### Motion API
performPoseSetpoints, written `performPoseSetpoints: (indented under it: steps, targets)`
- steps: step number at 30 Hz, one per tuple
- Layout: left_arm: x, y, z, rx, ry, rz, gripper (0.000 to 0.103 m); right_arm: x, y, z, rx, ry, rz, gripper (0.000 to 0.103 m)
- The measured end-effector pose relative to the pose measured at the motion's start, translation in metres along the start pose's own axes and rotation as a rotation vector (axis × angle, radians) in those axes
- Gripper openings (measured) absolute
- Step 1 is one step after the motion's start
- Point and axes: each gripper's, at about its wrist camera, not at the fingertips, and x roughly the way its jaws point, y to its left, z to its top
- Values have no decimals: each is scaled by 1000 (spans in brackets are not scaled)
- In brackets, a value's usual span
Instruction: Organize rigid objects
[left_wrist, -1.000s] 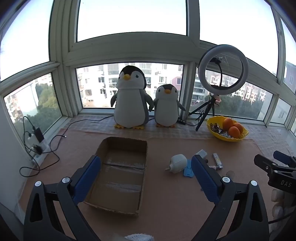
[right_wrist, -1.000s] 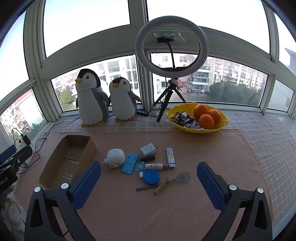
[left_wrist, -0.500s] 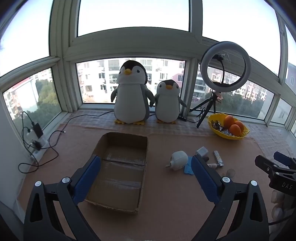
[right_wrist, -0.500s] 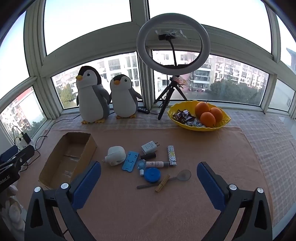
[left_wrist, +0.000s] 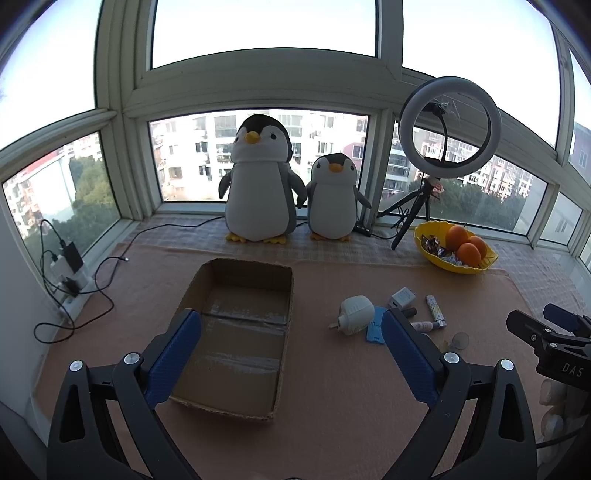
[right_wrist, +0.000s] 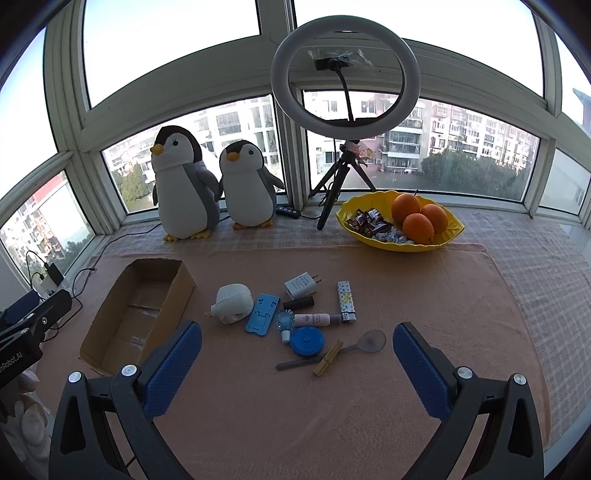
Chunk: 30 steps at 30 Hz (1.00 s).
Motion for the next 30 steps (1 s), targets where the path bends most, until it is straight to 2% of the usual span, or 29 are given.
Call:
performPoseSetpoints:
  steps: [30]
  targets:
    - [0, 0, 3, 0, 8, -1, 98, 1, 3, 2, -6, 14, 4, 102]
